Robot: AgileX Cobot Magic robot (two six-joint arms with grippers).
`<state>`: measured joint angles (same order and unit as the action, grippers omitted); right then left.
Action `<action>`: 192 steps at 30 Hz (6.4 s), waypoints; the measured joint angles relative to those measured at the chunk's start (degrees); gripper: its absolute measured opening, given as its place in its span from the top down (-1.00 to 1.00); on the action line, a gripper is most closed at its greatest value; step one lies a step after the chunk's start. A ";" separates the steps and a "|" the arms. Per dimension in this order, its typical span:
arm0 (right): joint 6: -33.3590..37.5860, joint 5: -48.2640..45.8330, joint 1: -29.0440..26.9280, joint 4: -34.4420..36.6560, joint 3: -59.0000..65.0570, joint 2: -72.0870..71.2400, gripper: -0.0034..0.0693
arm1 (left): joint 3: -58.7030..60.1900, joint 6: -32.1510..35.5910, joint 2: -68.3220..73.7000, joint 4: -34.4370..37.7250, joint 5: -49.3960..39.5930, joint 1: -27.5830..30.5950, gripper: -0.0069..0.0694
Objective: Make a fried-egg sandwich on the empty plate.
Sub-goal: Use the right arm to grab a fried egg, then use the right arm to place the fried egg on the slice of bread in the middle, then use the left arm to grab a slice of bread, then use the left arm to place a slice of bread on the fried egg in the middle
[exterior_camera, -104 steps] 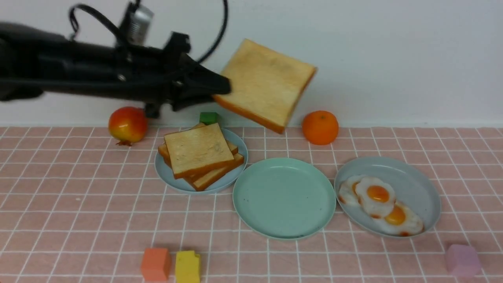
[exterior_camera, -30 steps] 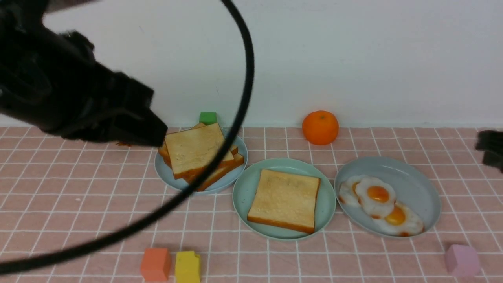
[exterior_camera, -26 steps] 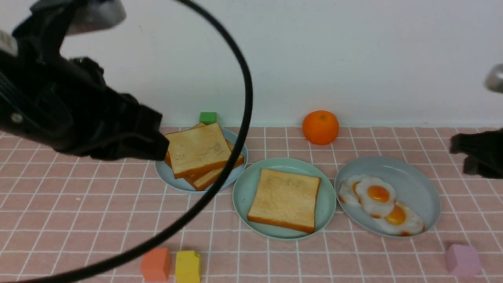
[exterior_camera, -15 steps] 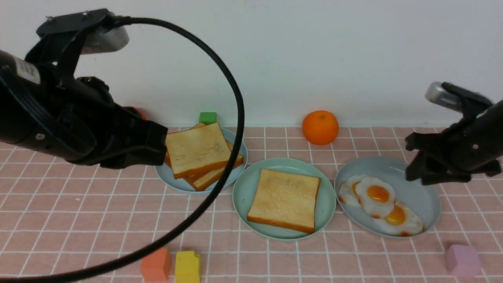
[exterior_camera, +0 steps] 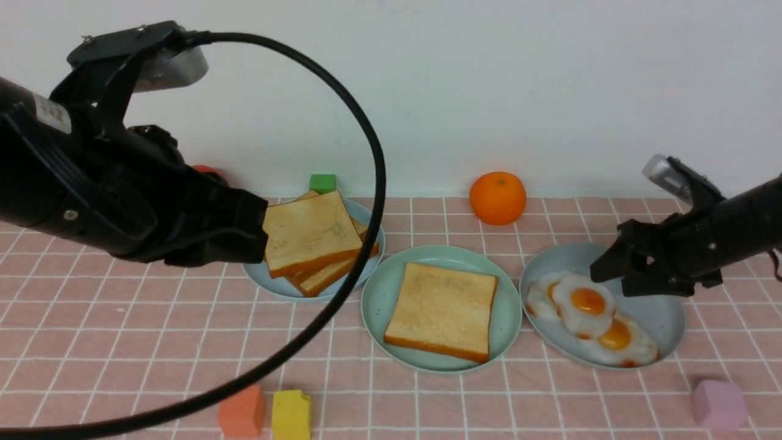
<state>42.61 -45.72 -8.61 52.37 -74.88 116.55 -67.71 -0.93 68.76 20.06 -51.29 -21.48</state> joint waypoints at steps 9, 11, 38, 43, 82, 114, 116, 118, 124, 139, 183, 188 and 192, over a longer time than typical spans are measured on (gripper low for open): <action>2.22 0.08 -0.10 3.46 -0.21 2.69 -0.18 | 0.00 -1.28 0.00 0.06 0.04 0.00 0.42; 2.60 0.13 -0.10 3.46 -0.21 2.76 -0.10 | 0.00 -1.28 0.00 0.06 0.04 0.00 0.41; 7.55 -6.61 -4.95 9.09 -0.18 1.69 0.74 | 0.00 -1.45 0.00 -0.39 0.06 0.00 0.34; 8.88 -7.55 -4.95 10.80 -0.18 1.69 0.74 | 0.00 -1.45 0.00 -0.39 0.06 0.00 0.34; 17.61 5.25 17.65 23.35 -0.18 4.57 0.27 | 0.00 -1.45 6.30 -1.06 1.60 0.00 0.26; -19.99 18.77 32.26 -29.25 21.69 -50.46 -0.24 | -5.89 -5.03 32.98 18.61 6.22 20.05 -0.10; -19.24 23.57 33.23 -28.60 28.27 -56.95 -0.15 | -5.89 -4.86 35.27 20.06 8.05 20.05 -0.23; -18.91 26.49 33.88 -27.85 33.51 -62.98 0.00 | -5.89 -4.58 36.96 21.53 10.63 20.05 -0.36; -18.69 22.50 34.06 -27.27 40.32 -77.28 0.76 | -6.00 2.61 41.74 30.04 16.21 20.05 -0.64; -19.09 16.63 34.06 -27.27 40.46 -81.42 0.92 | -6.07 24.95 48.10 51.40 17.91 20.00 -0.31; -18.83 18.03 34.06 -27.34 40.46 -81.36 0.82 | -4.82 34.13 39.73 60.19 -0.24 11.11 0.46; -18.65 19.68 34.06 -28.12 40.46 -81.36 0.82 | -2.16 38.98 39.73 62.42 -0.18 8.42 0.46; -18.65 20.67 34.06 -28.41 40.46 -81.36 0.81 | -1.75 42.00 41.03 63.34 -1.34 8.29 0.46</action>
<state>23.96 -25.05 25.45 23.97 -34.43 35.20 -69.47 41.07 109.78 83.39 -52.63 -13.19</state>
